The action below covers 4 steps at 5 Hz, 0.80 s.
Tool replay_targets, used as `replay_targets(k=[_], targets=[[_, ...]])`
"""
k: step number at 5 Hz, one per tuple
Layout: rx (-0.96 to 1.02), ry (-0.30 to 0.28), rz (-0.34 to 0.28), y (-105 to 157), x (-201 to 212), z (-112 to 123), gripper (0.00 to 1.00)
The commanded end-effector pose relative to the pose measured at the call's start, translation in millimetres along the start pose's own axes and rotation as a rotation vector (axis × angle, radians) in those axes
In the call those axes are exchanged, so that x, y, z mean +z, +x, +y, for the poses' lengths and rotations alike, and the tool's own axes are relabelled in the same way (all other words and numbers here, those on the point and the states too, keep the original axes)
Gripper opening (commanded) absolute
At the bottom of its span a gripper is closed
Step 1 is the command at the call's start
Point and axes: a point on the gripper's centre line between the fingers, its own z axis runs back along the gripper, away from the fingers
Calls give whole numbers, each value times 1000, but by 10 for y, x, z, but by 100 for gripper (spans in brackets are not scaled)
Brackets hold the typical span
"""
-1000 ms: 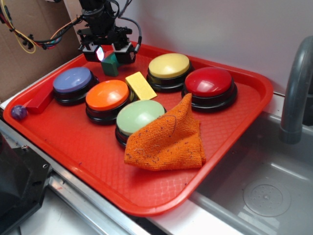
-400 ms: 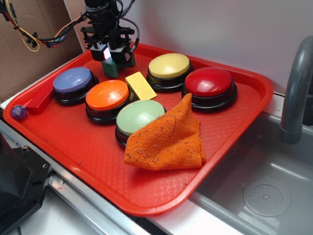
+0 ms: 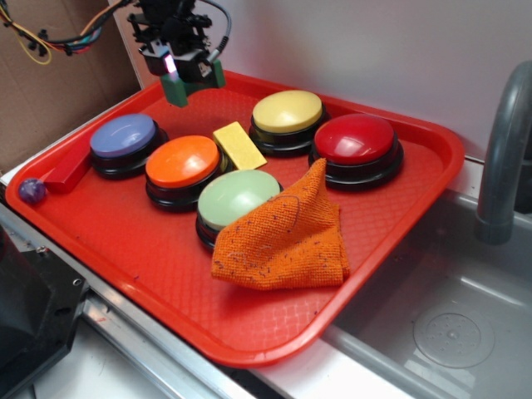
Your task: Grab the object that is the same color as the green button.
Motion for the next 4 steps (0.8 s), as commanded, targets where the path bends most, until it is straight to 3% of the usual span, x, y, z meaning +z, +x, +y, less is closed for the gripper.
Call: replay_targets(k=[1, 3, 4], targets=[[-121, -38, -46, -441, 637, -232, 0], [-196, -74, -52, -897, 760, -559, 0], [-175, -79, -58, -1029, 767, -608, 0]])
